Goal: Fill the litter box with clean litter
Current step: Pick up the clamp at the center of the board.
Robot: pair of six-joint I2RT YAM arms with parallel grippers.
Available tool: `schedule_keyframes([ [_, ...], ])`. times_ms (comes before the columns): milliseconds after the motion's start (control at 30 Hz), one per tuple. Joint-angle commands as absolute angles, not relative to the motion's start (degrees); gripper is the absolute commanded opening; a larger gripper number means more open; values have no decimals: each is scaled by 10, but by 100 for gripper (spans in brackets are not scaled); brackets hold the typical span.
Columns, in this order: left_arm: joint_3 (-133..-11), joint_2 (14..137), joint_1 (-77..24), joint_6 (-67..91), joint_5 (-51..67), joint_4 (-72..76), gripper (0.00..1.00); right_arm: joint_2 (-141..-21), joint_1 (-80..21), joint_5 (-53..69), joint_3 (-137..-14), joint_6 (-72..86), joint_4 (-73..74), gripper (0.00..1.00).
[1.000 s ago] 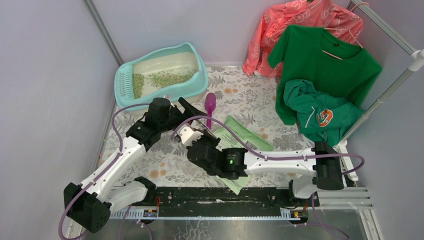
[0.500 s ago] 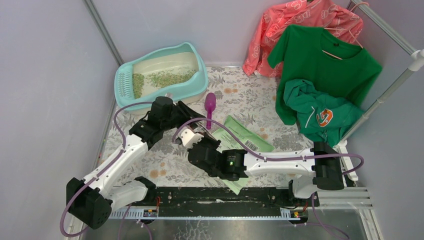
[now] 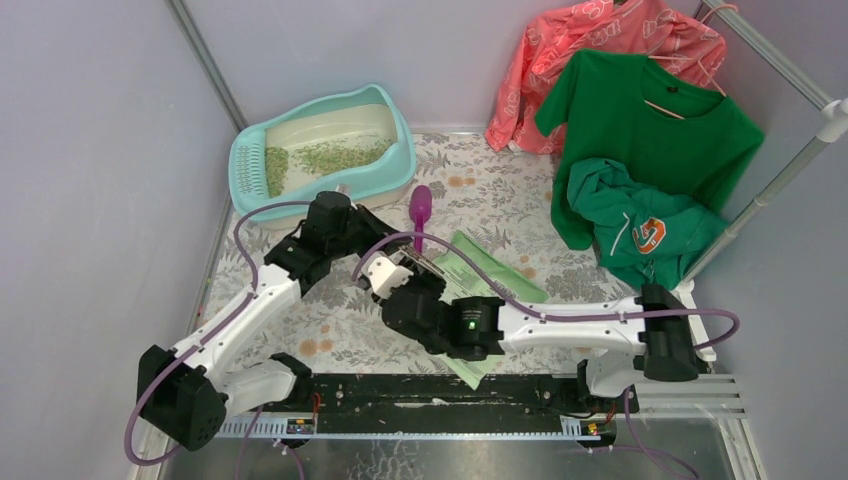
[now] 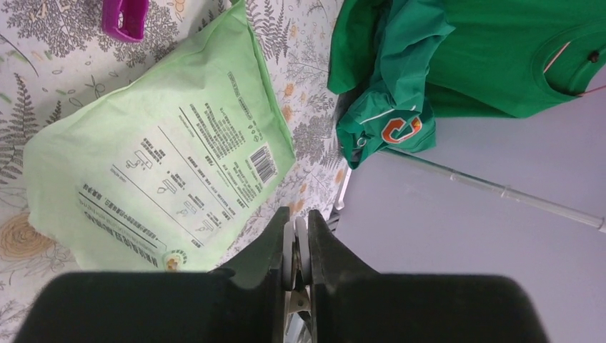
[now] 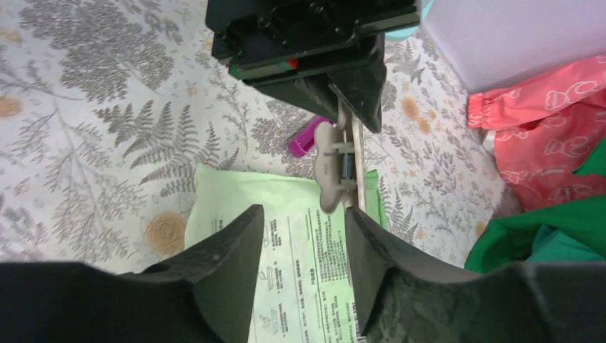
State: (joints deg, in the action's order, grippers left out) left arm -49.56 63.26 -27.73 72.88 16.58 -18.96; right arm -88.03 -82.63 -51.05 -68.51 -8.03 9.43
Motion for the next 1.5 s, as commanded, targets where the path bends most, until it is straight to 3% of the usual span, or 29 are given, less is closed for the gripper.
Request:
schedule_keyframes([
  [0,-508,653,-280,695,187,-155,0,-793,-828,-463,-730,-14,164,56],
  [133,-554,674,-280,622,207,-194,0,-690,-801,-402,-734,54,238,61],
  [300,-566,664,-280,559,264,-188,0,-574,-628,-167,-708,139,293,63],
  [467,-502,623,-283,599,430,31,0,-558,-491,120,-682,191,284,63],
  [700,-413,583,-290,708,514,272,2,-550,-427,307,-627,274,172,63],
  [1200,-347,647,-302,842,519,569,2,-570,-416,413,-561,359,47,57],
  [1467,-342,659,-308,843,510,575,2,-580,-415,429,-547,382,6,44],
])
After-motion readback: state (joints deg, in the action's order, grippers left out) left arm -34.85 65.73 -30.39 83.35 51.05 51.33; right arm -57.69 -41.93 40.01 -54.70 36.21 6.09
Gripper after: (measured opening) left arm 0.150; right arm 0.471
